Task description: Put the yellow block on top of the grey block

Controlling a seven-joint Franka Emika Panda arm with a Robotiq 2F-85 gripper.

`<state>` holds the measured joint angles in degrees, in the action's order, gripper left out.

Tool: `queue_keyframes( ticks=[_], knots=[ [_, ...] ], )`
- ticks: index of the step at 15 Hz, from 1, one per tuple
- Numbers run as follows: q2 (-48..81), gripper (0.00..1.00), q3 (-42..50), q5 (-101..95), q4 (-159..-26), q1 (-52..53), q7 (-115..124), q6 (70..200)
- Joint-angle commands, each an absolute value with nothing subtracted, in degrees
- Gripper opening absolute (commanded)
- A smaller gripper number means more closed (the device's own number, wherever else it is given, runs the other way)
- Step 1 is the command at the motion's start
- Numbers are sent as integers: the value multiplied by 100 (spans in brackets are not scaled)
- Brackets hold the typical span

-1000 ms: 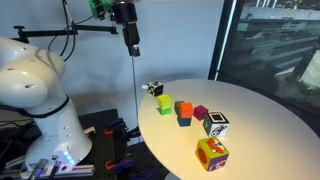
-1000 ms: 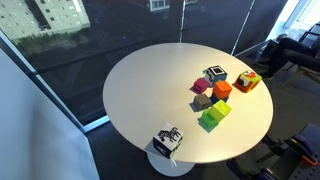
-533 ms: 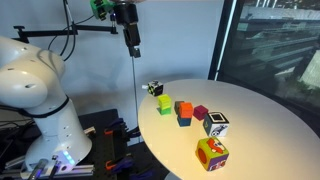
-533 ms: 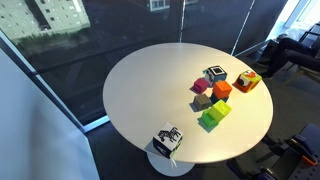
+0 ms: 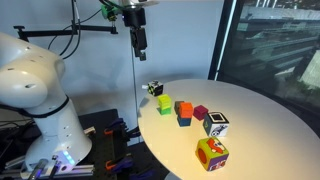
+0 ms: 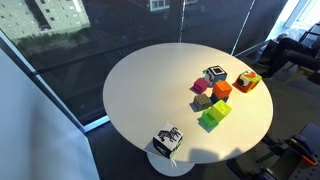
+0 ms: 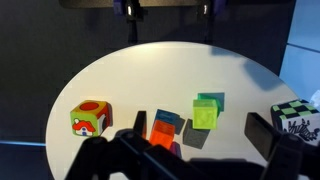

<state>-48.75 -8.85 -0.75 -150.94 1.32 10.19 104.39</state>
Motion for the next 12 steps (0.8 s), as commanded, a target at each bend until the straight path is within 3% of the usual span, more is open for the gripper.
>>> queue_keyframes(
  ticks=[1,12],
  knots=[
    [-4229,100,-734,188,-14729,168,1060,10590],
    [-2403,100,-748,393,-14397,148,1320,11749]
  ],
)
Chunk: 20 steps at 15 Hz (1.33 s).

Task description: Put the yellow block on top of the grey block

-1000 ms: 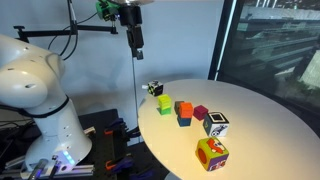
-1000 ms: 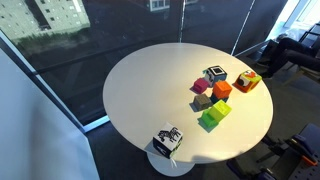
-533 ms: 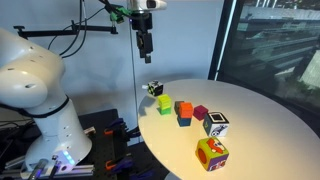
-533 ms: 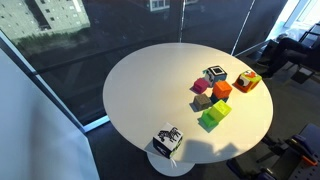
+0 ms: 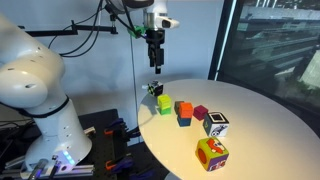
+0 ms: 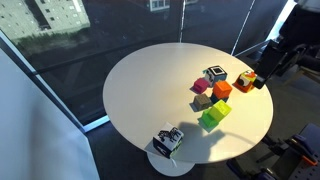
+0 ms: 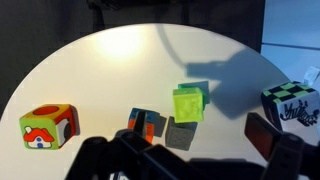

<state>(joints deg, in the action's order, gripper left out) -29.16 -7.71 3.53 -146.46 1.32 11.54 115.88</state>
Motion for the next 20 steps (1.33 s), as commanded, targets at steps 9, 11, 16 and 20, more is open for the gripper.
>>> queue_keyframes(
  ticks=[9,11,16,20],
  knots=[
    [-1455,100,-737,287,-14581,154,1475,12891],
    [-1299,100,-735,307,-14641,165,1564,13205],
    [-1013,100,-706,336,-14744,187,1623,13608],
    [-967,100,-679,335,-14725,216,1491,13532]
  ],
)
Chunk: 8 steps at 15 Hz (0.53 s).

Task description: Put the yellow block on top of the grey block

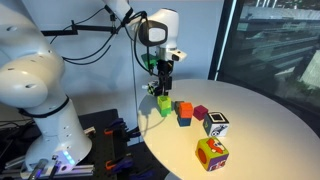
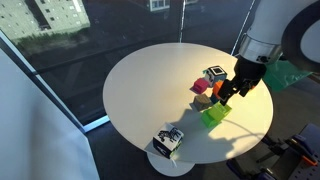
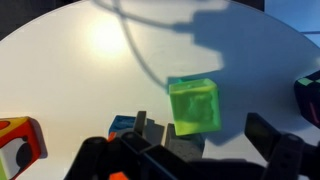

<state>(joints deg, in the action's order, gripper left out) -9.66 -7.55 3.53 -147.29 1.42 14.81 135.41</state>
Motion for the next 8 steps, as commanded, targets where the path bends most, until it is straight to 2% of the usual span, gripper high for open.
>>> queue_keyframes(
  ticks=[1,8],
  knots=[
    [-963,100,-677,336,-14725,222,1491,13532],
    [-892,100,-674,333,-14702,228,1472,13560]
  ],
)
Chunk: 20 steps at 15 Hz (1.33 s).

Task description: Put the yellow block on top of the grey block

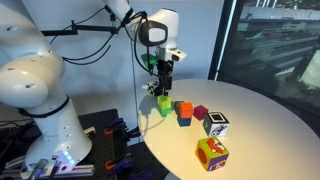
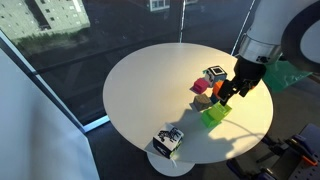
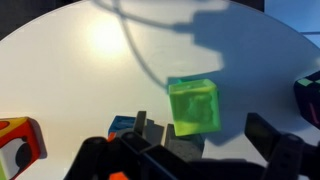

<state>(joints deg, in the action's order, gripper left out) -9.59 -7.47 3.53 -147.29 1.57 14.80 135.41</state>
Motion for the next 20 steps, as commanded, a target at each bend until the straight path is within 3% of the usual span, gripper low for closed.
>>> queue_keyframes(
  ticks=[1,19,20],
  knots=[
    [-859,100,-677,334,-14706,231,1481,13606],
    [18,100,-654,130,-14735,420,1541,14713],
    [48,75,-646,88,-14725,421,1563,14721]
  ],
)
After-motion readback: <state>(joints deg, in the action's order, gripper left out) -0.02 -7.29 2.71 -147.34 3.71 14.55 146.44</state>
